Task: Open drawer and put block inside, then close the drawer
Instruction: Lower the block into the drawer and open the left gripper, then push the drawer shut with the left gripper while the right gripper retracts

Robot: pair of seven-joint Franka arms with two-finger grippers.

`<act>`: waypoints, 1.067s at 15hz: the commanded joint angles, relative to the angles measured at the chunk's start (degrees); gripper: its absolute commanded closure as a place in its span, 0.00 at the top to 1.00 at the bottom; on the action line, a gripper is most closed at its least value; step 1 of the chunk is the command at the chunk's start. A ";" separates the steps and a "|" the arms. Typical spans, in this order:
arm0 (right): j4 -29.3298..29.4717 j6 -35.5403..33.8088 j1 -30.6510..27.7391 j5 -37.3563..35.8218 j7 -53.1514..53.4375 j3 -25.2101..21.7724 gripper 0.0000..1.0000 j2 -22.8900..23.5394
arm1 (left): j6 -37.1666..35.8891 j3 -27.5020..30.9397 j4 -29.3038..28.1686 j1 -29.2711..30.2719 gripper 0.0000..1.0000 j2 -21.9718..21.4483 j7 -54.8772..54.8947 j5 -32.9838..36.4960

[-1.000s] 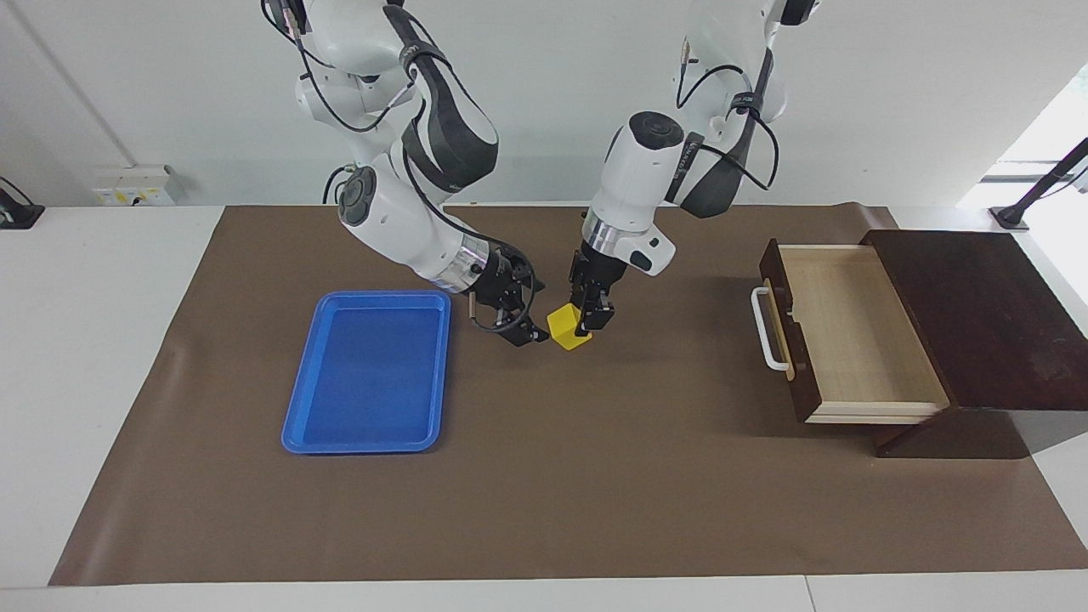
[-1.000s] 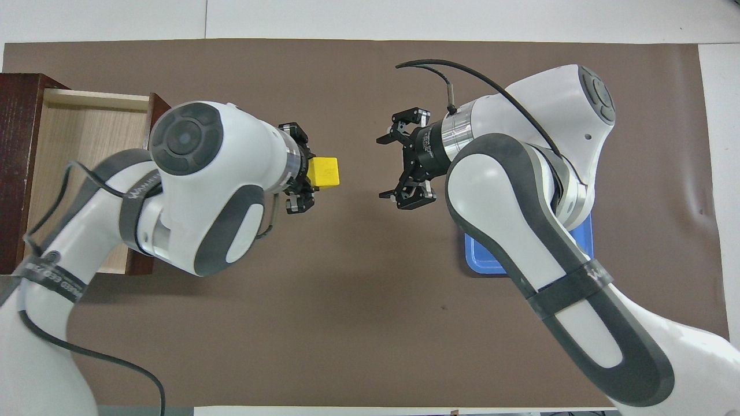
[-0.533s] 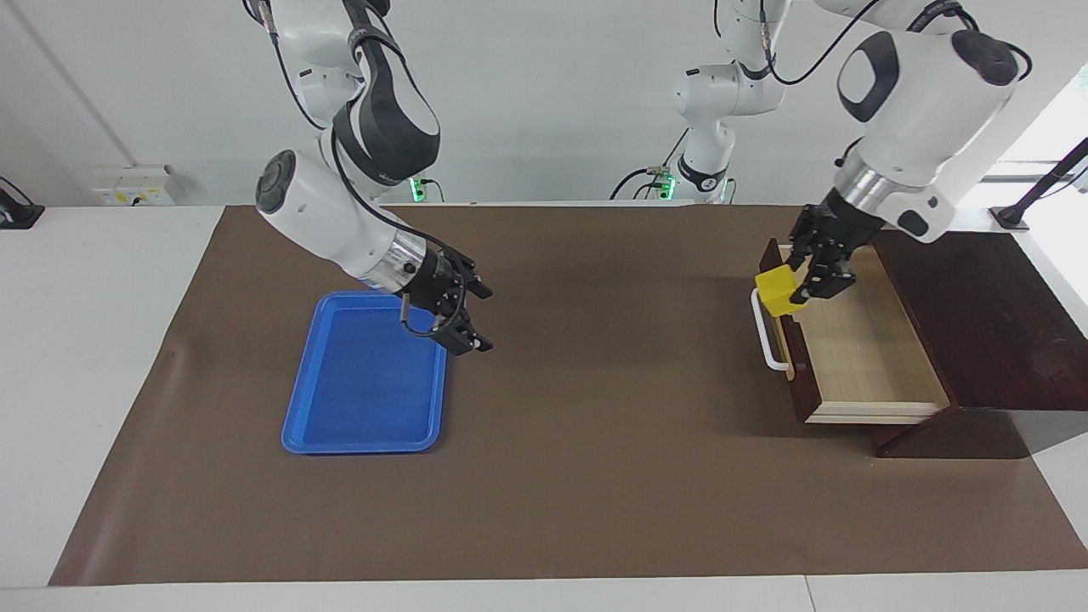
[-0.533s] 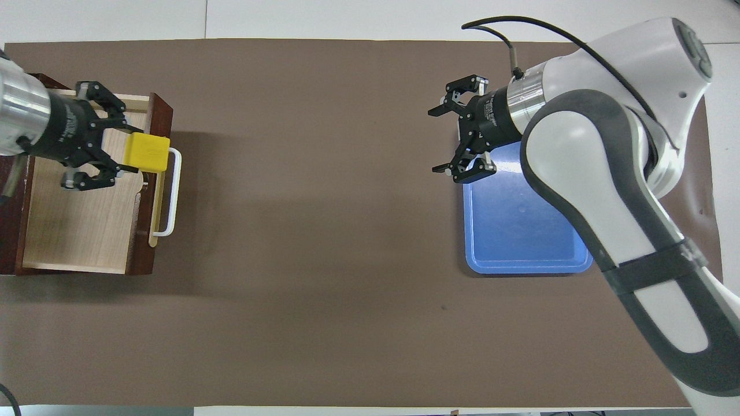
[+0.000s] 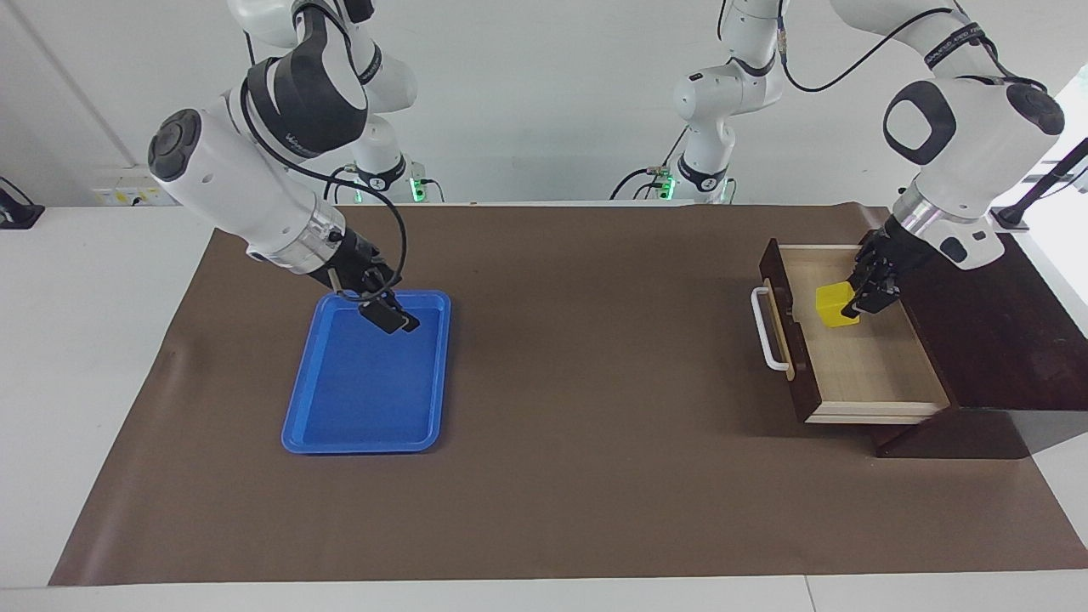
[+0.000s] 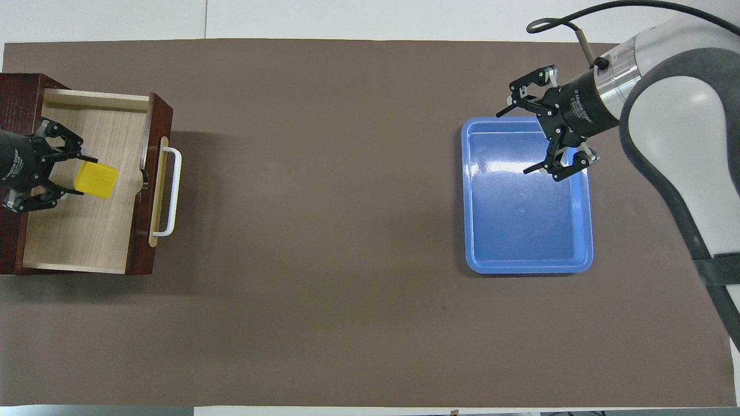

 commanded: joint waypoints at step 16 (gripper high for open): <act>-9.32 -8.58 -9.62 -22.08 -66.61 1.22 1.00 -17.60 | 3.88 -1.01 -2.32 -17.14 1.00 2.24 -30.62 16.92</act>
